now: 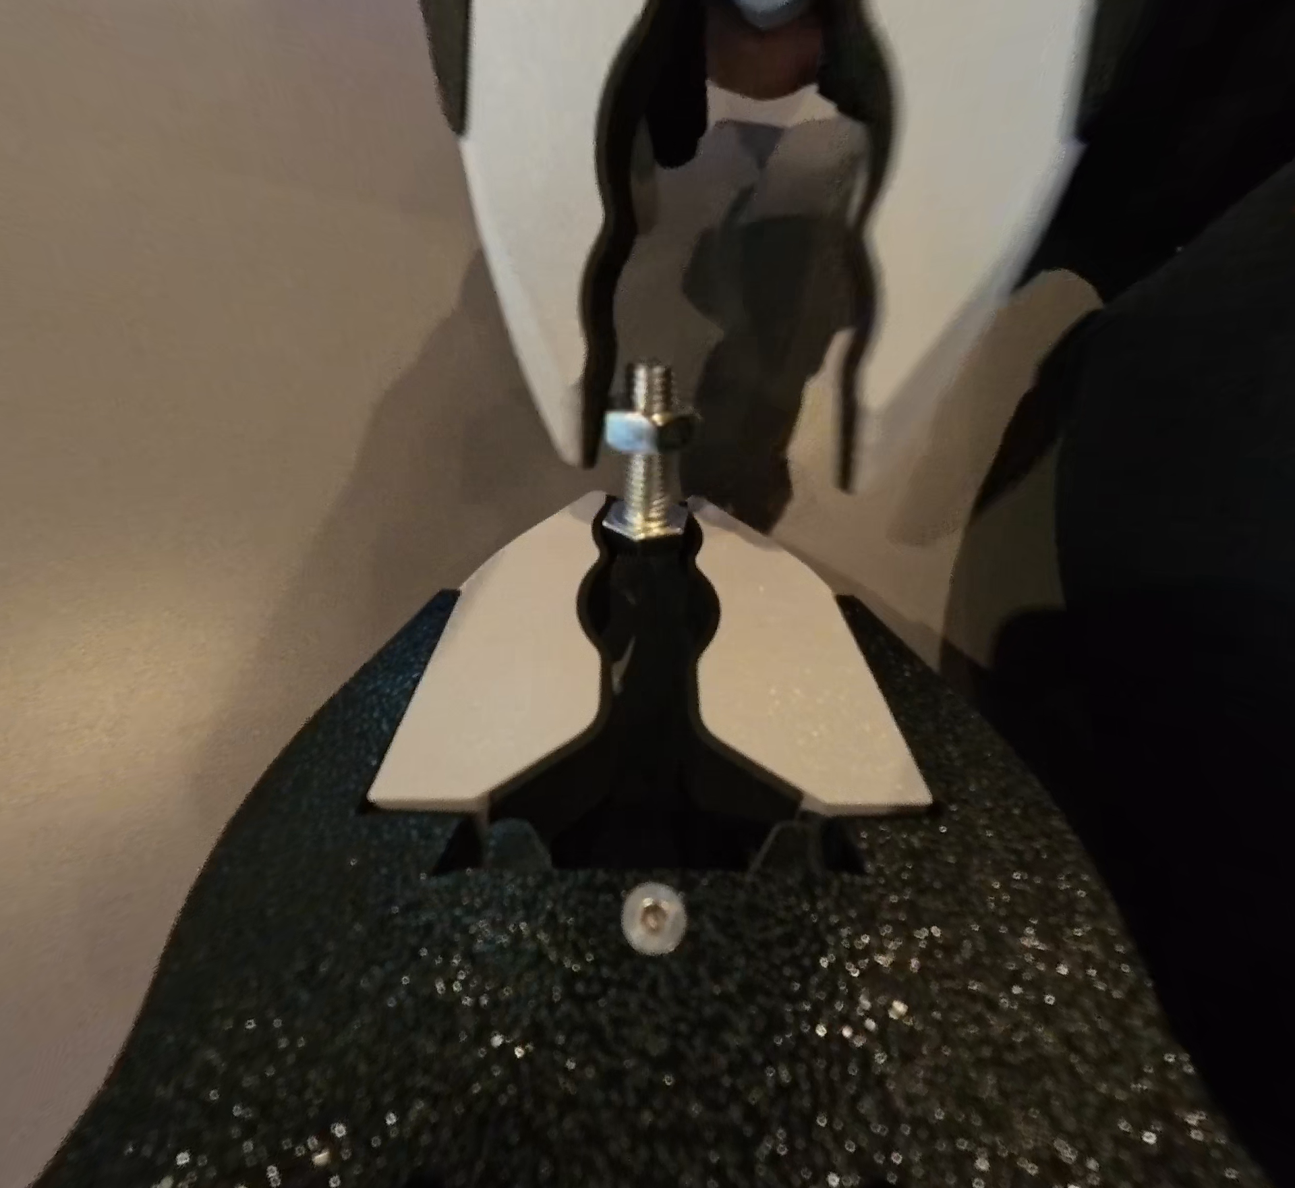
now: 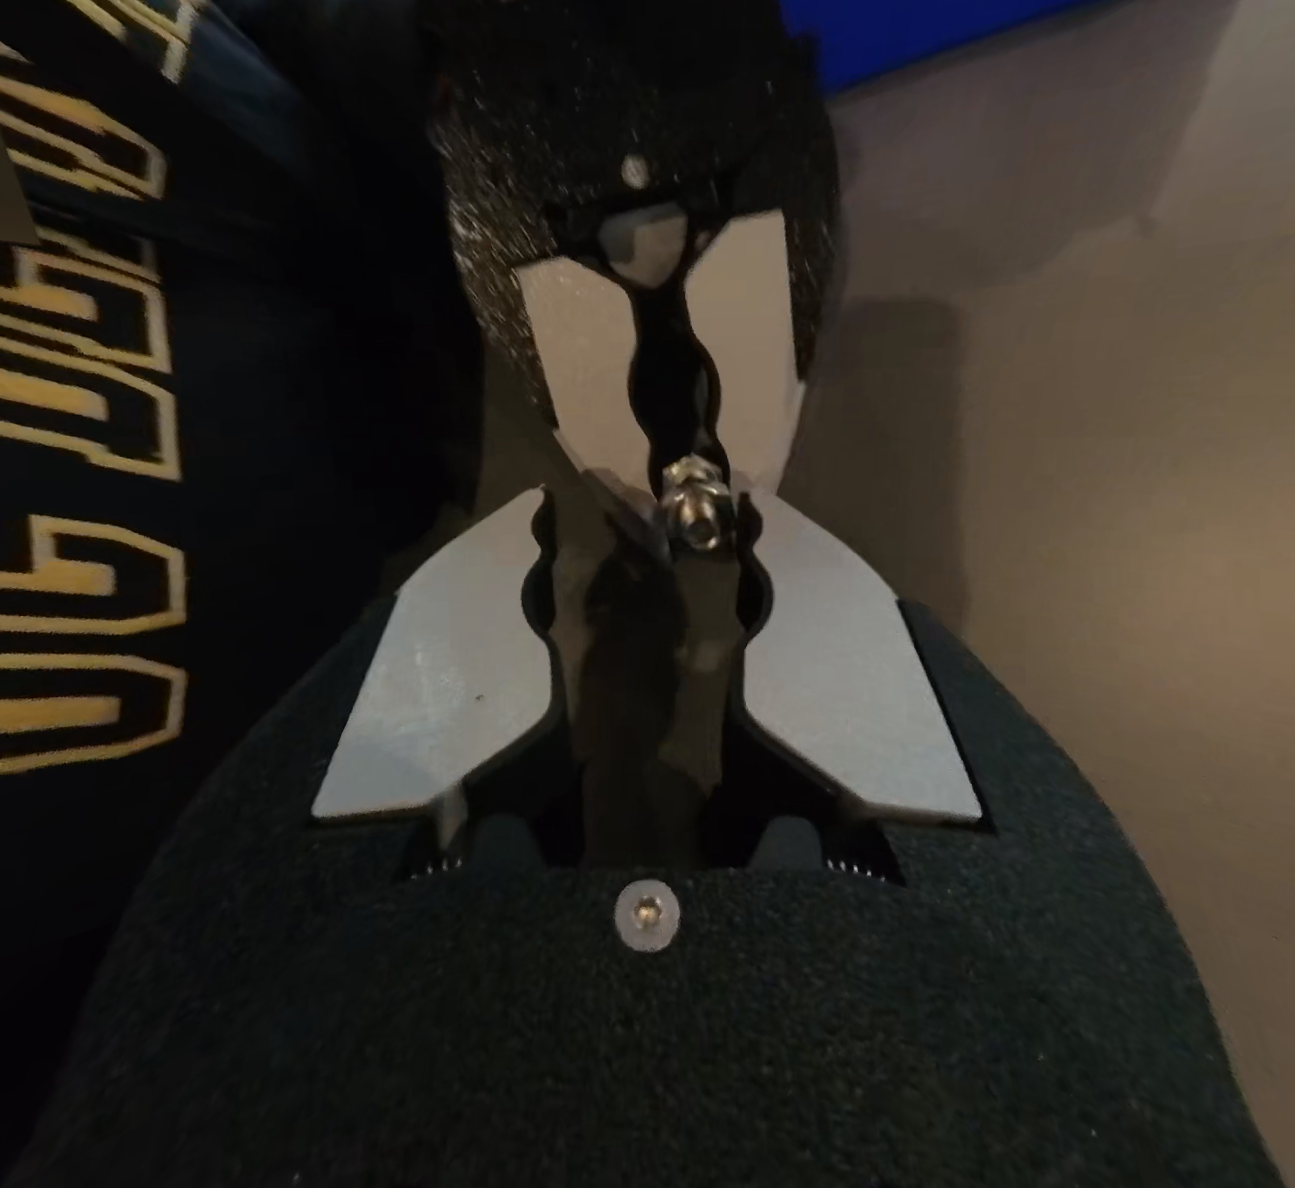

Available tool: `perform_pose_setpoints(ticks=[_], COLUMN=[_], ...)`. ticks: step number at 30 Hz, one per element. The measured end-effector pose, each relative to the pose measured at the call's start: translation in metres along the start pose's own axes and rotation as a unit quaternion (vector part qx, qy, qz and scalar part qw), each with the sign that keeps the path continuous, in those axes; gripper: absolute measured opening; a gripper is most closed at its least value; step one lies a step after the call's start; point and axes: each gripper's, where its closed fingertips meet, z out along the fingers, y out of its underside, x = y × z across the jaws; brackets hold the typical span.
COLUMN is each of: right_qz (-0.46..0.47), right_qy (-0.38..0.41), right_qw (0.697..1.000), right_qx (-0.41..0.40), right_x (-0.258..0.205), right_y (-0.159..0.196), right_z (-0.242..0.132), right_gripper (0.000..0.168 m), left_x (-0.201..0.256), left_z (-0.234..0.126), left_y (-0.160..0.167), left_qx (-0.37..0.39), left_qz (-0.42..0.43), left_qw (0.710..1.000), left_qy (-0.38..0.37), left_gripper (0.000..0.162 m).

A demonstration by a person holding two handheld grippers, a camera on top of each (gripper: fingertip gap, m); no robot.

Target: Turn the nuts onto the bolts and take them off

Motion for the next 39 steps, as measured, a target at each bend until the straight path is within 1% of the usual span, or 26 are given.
perform_pose_setpoints(ticks=[1, 3, 5, 7, 10, 13, 15, 17, 19, 21, 23, 24, 26, 28, 30, 32, 34, 36, 37, 39], right_qz=[-0.015, -0.05, -0.063, -0.04, 0.014, 0.005, -0.013, -0.035, -0.068, -0.087, -0.069, -0.046, 0.001, 0.025, 0.022, 0.003, -0.02, -0.052, -0.064, -0.063], right_qy=[-0.001, -0.008, 0.03, 0.052, 0.039, 0.025, 0.036, 0.037, 0.017, 0.043, 0.074, 0.075, 0.056, 0.03, 0.015, 0.016, 0.016, -0.006, -0.004, 0.033], right_qw=[1.0, 0.998, 0.997, 0.998, 0.999, 0.999, 0.998, 0.999, 0.997, 0.995, 0.995, 0.996, 0.998, 0.998, 0.999, 0.999, 1.0, 0.998, 0.997, 0.997], right_qx=[0.013, 0.028, 0.024, 0.006, -0.03, -0.042, -0.04, -0.013, 0.02, 0.025, 0.007, -0.004, -0.025, -0.04, -0.045, -0.037, -0.01, 0.024, 0.032, 0.026], right_x=[-0.003, -0.012, -0.003, 0.008, 0.012, 0.007, 0.007, 0.004, -0.008, -0.005, 0.008, 0.012, 0.015, 0.011, 0.006, 0.003, 0.0, -0.012, -0.014, -0.004], right_y=[-0.006, -0.015, -0.015, -0.005, 0.013, 0.016, 0.011, -0.001, -0.014, -0.017, -0.008, -0.001, 0.011, 0.017, 0.017, 0.011, -0.001, -0.014, -0.018, -0.015], right_z=[0.001, 0.001, -0.002, -0.007, -0.01, -0.006, -0.004, -0.002, -0.001, -0.005, -0.011, -0.013, -0.013, -0.009, -0.004, -0.001, 0.0, 0.0, -0.001, -0.007], right_gripper=[0.052, 0.051, 0.051, 0.049, 0.042, 0.031, 0.034, 0.044, 0.044, 0.045, 0.044, 0.044, 0.042, 0.039, 0.039, 0.043, 0.051, 0.052, 0.052, 0.051], left_x=[0.0, 0.0, 0.0, 0.0, 0.0, 0.0, 0.0, 0.0, 0.0, 0.0, 0.0, 0.0, 0.0, 0.0, 0.0, 0.0, 0.0, 0.0, 0.0, 0.0], left_z=[0.0, 0.0, 0.0, 0.0, 0.0, 0.0, 0.0, 0.0, 0.001, 0.0, 0.001, 0.001, 0.001, 0.001, 0.001, 0.001, 0.001, 0.001, 0.001, 0.001], left_y=[0.0, 0.0, 0.0, 0.0, -0.001, -0.001, -0.001, -0.001, -0.001, -0.001, -0.001, -0.001, -0.001, -0.001, -0.001, -0.001, -0.001, -0.001, -0.001, -0.001], left_qx=[0.0, 0.0, 0.0, 0.0, 0.0, 0.0, 0.0, 0.0, 0.0, 0.0, 0.0, 0.0, 0.0, 0.0, 0.0, 0.0, 0.0, 0.0, 0.0, 0.0], left_qz=[0.003, 0.005, 0.004, 0.005, 0.004, 0.004, 0.004, 0.005, 0.005, 0.005, 0.005, 0.006, 0.006, 0.006, 0.006, 0.006, 0.007, 0.007, 0.006, 0.007], left_qw=[1.0, 1.0, 1.0, 1.0, 1.0, 1.0, 1.0, 1.0, 1.0, 1.0, 1.0, 1.0, 1.0, 1.0, 1.0, 1.0, 1.0, 1.0, 1.0, 1.0], left_qy=[0.0, -0.001, 0.0, -0.001, 0.0, 0.0, 0.0, 0.0, 0.0, 0.0, -0.001, -0.001, -0.001, -0.001, -0.001, -0.001, -0.001, -0.001, 0.0, -0.001], left_gripper=[0.016, 0.016, 0.016, 0.016, 0.016, 0.016, 0.016, 0.016, 0.016, 0.016, 0.016, 0.016, 0.016, 0.016, 0.016, 0.016, 0.016, 0.016, 0.016, 0.016])
